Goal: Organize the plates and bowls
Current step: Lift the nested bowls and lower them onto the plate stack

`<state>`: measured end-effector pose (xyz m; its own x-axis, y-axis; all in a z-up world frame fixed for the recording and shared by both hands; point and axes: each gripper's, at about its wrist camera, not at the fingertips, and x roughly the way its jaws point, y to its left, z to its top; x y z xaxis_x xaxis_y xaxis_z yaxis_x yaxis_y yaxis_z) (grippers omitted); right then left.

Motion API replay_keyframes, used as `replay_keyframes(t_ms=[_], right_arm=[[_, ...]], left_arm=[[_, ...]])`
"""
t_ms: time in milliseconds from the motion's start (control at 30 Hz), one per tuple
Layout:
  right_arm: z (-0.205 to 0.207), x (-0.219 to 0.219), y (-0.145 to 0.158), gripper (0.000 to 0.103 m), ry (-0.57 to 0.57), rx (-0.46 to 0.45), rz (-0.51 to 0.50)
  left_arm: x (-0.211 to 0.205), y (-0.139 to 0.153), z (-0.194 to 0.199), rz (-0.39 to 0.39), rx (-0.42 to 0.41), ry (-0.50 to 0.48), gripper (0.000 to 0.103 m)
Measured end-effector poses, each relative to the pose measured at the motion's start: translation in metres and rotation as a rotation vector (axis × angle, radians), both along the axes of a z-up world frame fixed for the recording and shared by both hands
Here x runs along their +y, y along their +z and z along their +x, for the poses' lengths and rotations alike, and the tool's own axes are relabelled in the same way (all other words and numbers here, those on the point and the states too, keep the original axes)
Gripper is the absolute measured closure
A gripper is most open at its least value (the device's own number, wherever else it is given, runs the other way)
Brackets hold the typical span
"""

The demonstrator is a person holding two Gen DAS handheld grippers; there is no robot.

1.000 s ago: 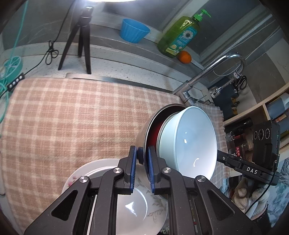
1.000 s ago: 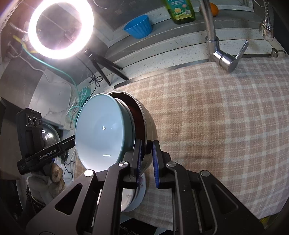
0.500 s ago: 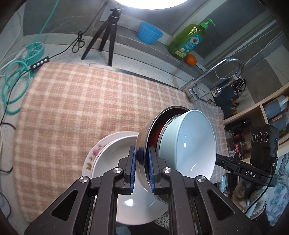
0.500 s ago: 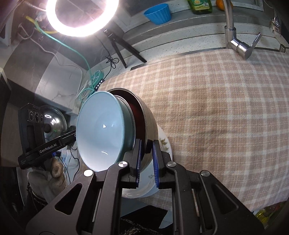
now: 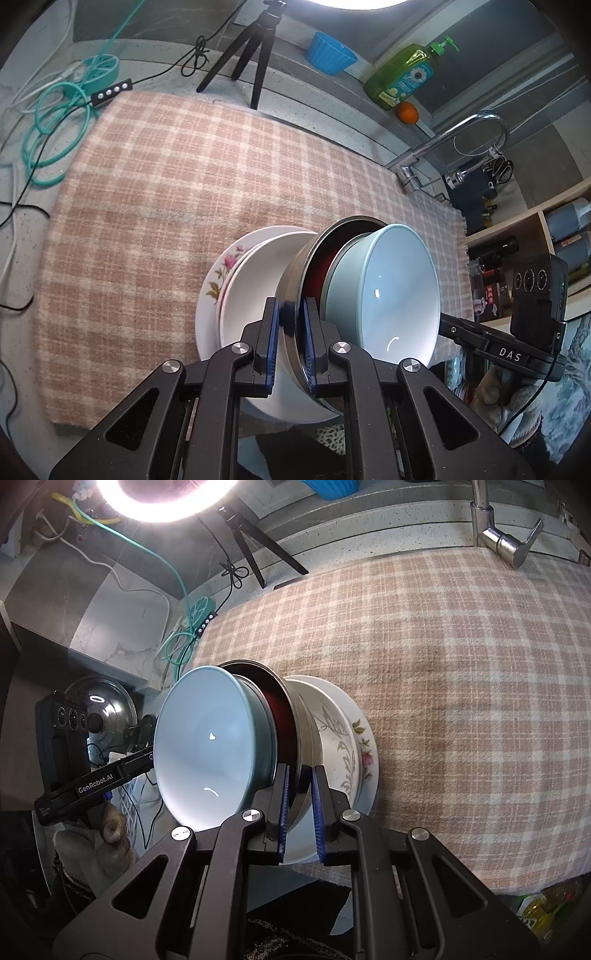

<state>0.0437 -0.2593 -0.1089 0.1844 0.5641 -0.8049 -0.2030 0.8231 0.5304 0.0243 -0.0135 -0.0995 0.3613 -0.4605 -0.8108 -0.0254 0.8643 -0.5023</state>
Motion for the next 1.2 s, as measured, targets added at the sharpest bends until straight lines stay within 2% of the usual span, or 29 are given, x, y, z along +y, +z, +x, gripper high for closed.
replay_keyframes(t_ms=[533, 1200], right_arm=[[0.003, 0.009, -0.011, 0.091, 0.017, 0.041, -0.015], [0.003, 0.012, -0.006, 0.088, 0.028, 0.009, -0.029]], left_arm=[[0.005, -0.012, -0.001, -0.001, 0.036, 0.007, 0.092], [0.003, -0.016, 0.004, 0.024, 0.029, 0.007, 0.093]])
